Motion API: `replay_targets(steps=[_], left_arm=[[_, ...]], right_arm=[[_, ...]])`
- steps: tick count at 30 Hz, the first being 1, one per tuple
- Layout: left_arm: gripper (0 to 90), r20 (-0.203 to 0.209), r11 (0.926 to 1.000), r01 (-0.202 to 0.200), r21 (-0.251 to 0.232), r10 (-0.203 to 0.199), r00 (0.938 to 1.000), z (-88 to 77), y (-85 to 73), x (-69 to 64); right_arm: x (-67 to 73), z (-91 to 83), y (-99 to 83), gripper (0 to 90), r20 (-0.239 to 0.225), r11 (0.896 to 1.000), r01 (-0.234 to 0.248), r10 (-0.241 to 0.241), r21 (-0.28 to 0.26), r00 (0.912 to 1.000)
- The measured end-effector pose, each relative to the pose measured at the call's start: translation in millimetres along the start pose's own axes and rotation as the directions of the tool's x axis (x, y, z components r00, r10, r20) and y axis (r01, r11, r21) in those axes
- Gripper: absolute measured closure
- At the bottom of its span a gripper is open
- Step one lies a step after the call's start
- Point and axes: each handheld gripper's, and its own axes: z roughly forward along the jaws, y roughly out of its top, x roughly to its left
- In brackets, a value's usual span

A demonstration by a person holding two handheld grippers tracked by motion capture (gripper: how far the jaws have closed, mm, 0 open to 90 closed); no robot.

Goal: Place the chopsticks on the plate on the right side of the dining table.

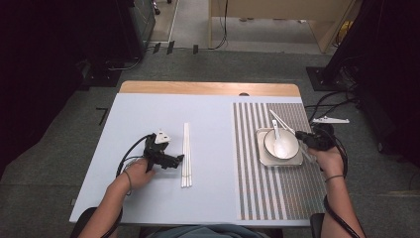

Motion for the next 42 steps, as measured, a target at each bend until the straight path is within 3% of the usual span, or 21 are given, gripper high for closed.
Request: replay_targets(steps=[11, 16, 31, 42], left_arm=[[0.0, 0.0, 1.0, 0.0, 0.0, 0.0, 1.0, 0.0, 0.0, 0.0], [0.0, 0.0, 1.0, -0.001, 0.0, 0.001, 1.0, 0.0, 0.0, 0.0], [0.0, 0.0, 1.0, 0.0, 0.0, 0.0, 1.0, 0.0, 0.0, 0.0], [0.0, 0.0, 1.0, 0.0, -0.001, 0.0, 1.0, 0.0, 0.0, 0.0]], right_arm=[[-3.2, 3.0, -3.0, 85.2, -0.003, 1.0, 0.013, -0.013, 0.026, 0.9999], [-4.7, 1.5, -4.2, 85.0, 0.0, 0.998, 0.041, -0.041, 0.038, 0.9991], [-8.3, 1.8, -7.5, 84.3, -0.026, 0.997, 0.016, -0.015, 0.069, 0.9996], [-9.6, 0.0, -6.6, 83.3, -0.027, 0.998, -0.005, 0.007, 0.062, 0.9996]])
